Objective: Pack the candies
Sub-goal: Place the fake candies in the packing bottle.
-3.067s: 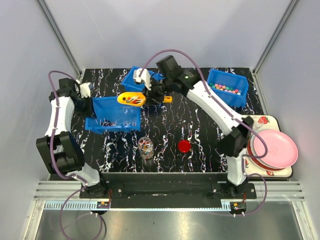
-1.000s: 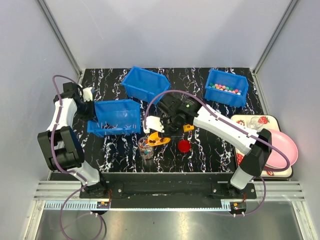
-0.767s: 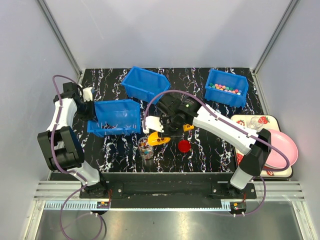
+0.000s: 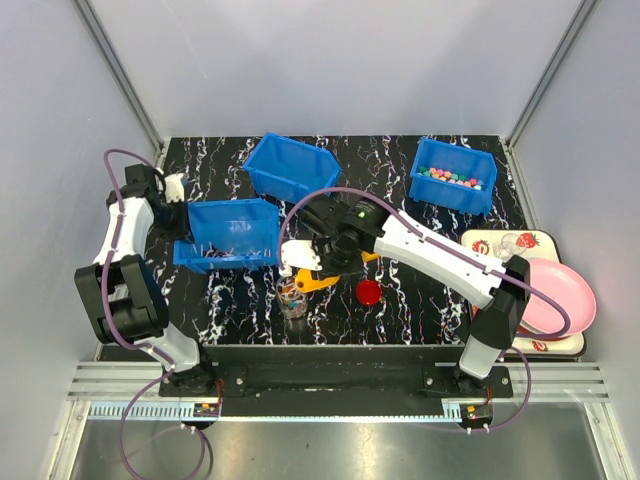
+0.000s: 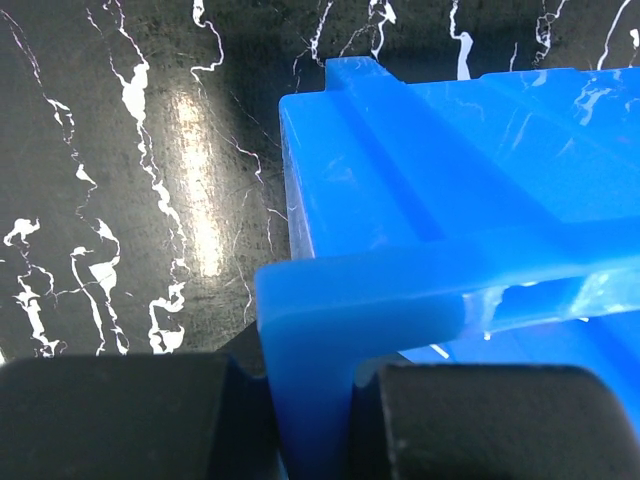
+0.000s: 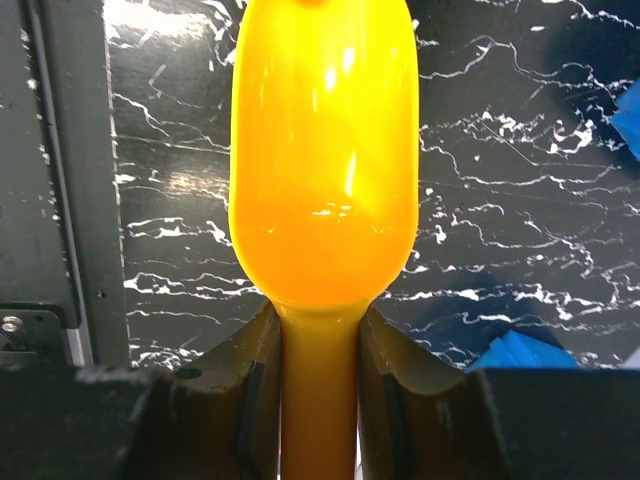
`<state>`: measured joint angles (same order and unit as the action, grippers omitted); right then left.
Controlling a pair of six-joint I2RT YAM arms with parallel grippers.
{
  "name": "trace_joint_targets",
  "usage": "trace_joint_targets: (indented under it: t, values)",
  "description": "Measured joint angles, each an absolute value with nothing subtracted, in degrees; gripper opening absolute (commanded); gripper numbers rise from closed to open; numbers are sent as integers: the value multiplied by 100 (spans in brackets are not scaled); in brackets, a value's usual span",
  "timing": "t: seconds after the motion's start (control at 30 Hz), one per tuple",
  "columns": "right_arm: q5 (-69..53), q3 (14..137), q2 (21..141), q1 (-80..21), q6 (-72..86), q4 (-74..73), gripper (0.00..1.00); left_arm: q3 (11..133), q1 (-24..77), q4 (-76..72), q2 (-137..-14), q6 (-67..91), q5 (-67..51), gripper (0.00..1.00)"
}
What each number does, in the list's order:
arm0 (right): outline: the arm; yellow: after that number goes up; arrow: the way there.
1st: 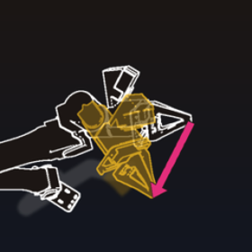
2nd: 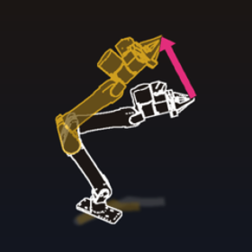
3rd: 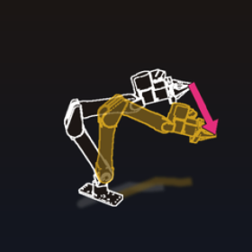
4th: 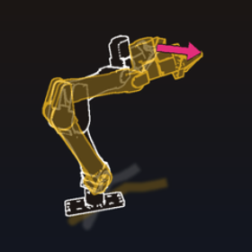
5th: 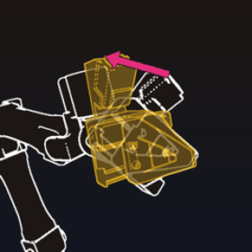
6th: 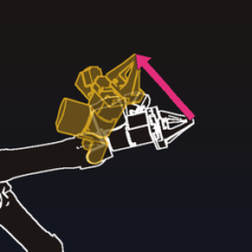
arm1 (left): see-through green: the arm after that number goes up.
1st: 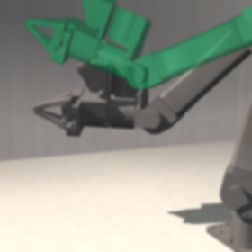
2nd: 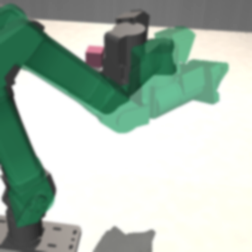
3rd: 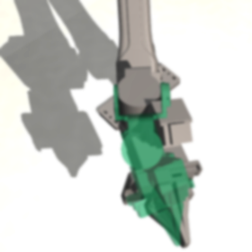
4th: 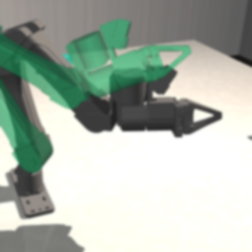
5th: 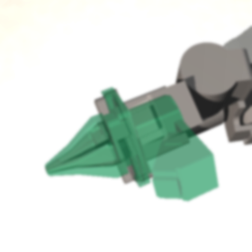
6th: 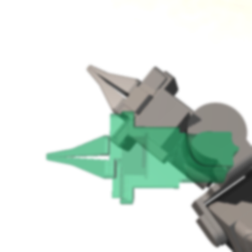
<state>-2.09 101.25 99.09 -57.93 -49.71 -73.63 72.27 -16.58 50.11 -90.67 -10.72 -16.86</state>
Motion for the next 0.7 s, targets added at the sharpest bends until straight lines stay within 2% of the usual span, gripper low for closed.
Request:
trace_joint_targets:
  t: [0.7]
  values:
    - [714,10554,10007,-5931,-5177,-7561,0,7054,-1732,4864,-9045,-1094,-1466,0]
